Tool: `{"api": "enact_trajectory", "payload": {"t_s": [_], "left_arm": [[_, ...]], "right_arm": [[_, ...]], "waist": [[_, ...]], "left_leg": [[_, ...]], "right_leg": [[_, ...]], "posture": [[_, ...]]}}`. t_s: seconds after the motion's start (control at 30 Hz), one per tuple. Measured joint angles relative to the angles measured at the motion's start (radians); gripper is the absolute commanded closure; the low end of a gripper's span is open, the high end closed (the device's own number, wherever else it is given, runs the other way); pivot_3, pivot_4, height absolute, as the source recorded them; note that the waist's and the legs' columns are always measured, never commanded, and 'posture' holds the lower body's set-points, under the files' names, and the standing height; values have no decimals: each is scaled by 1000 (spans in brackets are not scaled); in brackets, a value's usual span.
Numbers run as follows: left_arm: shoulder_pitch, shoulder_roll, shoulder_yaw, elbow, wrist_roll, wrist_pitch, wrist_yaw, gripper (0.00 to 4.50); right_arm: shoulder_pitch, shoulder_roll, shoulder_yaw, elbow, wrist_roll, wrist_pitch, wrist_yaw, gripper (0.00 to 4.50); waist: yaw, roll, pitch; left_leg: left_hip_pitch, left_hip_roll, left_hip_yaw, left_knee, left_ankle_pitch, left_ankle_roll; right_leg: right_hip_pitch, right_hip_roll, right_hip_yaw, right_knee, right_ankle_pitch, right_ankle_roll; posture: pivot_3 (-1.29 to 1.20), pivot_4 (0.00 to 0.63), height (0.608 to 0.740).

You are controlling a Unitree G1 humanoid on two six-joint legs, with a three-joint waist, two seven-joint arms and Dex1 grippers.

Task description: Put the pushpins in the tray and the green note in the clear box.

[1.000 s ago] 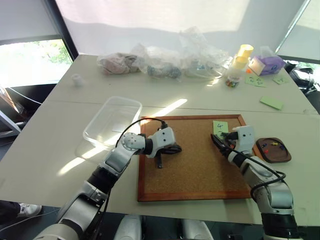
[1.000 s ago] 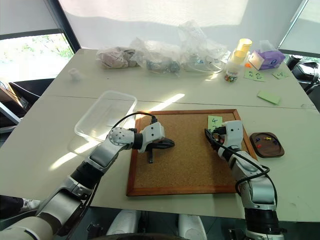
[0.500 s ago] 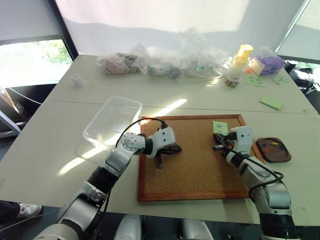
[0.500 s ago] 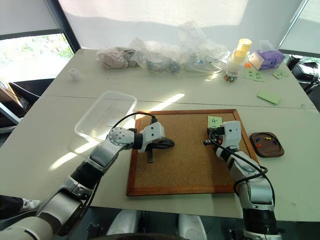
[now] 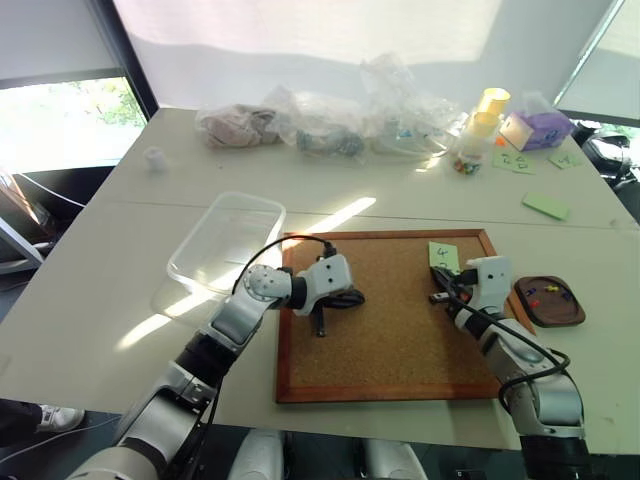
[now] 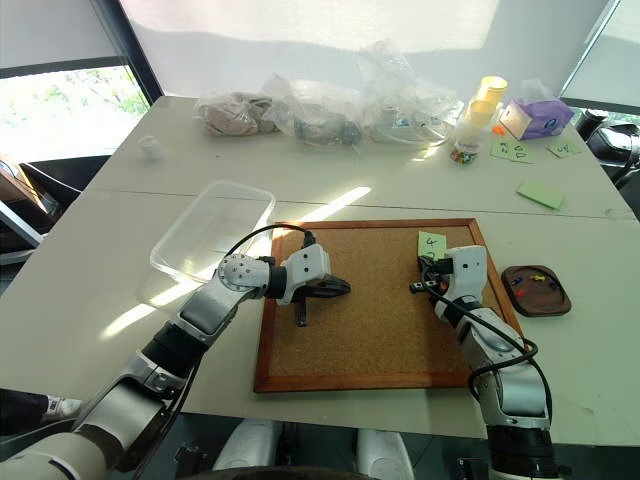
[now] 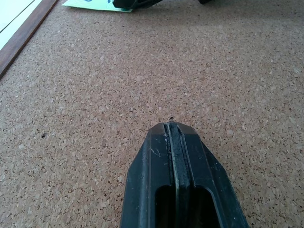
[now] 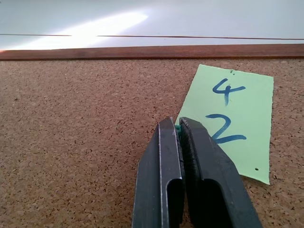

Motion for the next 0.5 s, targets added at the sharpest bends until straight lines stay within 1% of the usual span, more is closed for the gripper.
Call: {"api": "enact_trajectory", "payload": {"t_s": [0.17, 0.33, 0.43, 0.5], "left_arm": [[1, 6, 1, 0, 0, 3, 0, 4500], [1, 6, 5, 0, -2, 3, 0, 4500], [16, 10, 59, -6, -84, 54, -40, 4500], [23, 50, 108, -31, -186, 158, -116, 4500]], "right_arm": [[-18, -3, -60, -48, 0, -55, -11, 4410], [-18, -2, -62, -48, -1, -57, -9, 4410], [-15, -2, -61, -53, -2, -57, -4, 4410], [-8, -5, -61, -69, -6, -56, -2, 4410]], "waist": [[-2, -1, 0], [-2, -1, -1], [-8, 0, 0], [-10, 1, 2]], "left_leg": [[2, 0, 0, 0, 0, 0], [2, 0, 0, 0, 0, 0], [0, 0, 0, 0, 0, 0], [-2, 1, 0, 0, 0, 0]], "right_leg": [[2, 0, 0, 0, 0, 0], [2, 0, 0, 0, 0, 0], [-1, 0, 0, 1, 0, 0], [-4, 1, 0, 3, 0, 0]], "posture": [[0, 150, 740], [0, 150, 740], [0, 150, 740], [0, 150, 740]]}}
